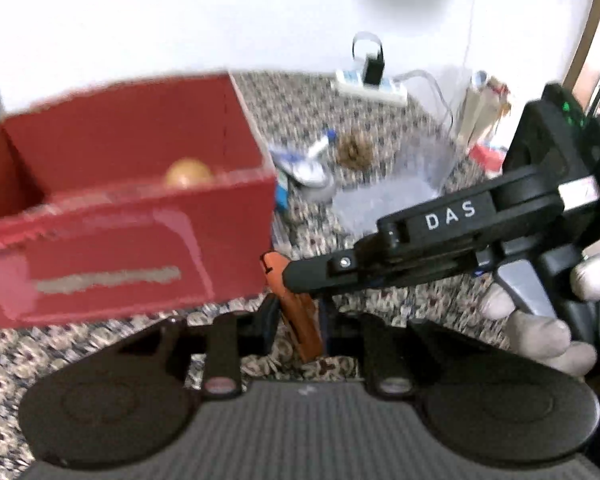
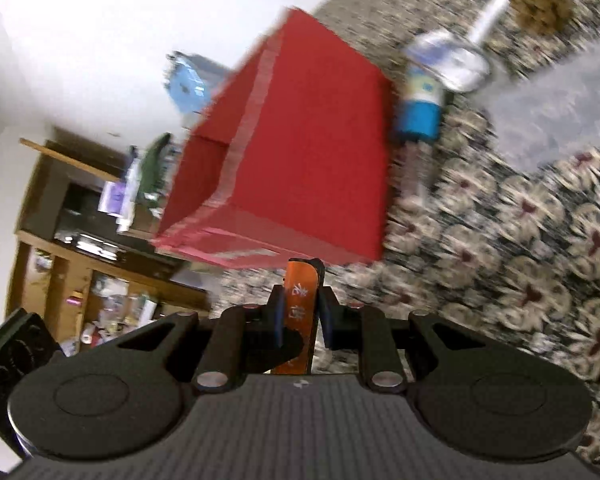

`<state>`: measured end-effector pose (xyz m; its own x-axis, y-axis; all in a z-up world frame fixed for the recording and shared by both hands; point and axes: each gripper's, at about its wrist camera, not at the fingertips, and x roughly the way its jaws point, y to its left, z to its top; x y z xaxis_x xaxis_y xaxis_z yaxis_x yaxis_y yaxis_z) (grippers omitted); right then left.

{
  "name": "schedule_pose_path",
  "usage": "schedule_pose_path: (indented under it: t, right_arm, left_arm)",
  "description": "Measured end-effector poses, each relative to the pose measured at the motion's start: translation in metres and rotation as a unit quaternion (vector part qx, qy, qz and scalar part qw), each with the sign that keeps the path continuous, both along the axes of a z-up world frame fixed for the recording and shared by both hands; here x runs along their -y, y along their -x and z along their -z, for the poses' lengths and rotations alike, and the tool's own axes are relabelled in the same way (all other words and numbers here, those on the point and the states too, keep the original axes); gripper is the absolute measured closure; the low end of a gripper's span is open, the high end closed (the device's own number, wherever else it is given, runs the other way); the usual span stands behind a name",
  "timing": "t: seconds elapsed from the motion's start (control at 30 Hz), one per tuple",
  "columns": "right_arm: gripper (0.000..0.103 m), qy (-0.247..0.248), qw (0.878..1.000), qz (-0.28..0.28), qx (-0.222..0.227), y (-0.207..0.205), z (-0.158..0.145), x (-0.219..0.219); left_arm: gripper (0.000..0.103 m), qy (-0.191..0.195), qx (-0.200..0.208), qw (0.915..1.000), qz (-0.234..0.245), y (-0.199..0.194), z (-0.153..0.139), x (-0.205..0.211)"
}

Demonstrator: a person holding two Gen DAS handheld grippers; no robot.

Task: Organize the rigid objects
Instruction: 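Carry the orange stick over the red box with the right gripper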

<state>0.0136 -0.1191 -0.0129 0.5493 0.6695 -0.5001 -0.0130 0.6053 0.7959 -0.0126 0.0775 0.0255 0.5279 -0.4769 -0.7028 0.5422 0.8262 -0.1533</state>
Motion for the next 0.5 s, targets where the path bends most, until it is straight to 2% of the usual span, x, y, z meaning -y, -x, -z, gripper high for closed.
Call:
schedule_pose_path:
  t: [0.27,0.4,0.5]
  right_arm:
    - [0.102,-0.018,0.996,-0.002,0.089,-0.022,-0.048,-0.026]
    - [0.102,-0.019,0.993,0.002,0.115,-0.05,-0.061,-0.045]
    - [0.102,-0.008,0.993,0.007,0.118,-0.072,-0.062,-0.064]
  left_arm:
    - [0.09,0.047,0.069,0.9965,-0.009,-0.002,-0.055,-0.037]
    - [0.09,0.046,0.104,0.9933,-0.02,-0.018,-0.066,-0.055]
    - [0.09,0.038,0.112,0.9925,-0.031,-0.042,-0.064,-0.069]
